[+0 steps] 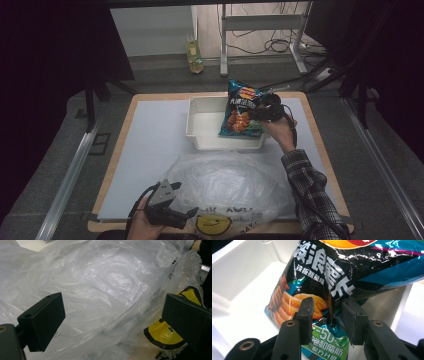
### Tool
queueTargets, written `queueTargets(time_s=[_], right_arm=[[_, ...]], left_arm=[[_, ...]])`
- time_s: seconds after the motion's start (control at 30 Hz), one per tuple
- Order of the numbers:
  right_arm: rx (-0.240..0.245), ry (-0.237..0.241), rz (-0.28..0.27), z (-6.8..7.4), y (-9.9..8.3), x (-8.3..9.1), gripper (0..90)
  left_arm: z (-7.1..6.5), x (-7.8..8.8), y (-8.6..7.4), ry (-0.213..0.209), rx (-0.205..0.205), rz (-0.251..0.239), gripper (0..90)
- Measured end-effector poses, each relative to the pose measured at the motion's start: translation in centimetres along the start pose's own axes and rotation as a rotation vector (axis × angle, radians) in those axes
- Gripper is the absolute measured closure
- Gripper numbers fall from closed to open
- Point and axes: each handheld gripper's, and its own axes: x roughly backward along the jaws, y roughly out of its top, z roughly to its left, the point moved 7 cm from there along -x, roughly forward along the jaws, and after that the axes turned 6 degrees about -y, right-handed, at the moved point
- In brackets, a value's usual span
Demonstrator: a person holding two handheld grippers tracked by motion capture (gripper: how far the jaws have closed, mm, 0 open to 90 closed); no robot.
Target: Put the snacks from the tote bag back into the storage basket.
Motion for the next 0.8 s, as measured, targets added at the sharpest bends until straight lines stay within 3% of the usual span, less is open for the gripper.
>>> queueTargets(time_s=[0.27, 0.8], right_arm=[[-0.007, 0.015, 0.006, 0.29, -0.09, 0.04, 55.1], [0.015, -0.009, 0.001, 0.17, -0.19, 1.0, 41.3]], left_arm=[[0.09, 0.29, 0.24, 0.013, -0.005, -0.03, 4.2], [0.0, 0.87, 0.79, 0.024, -0.03, -0.093, 4.5]])
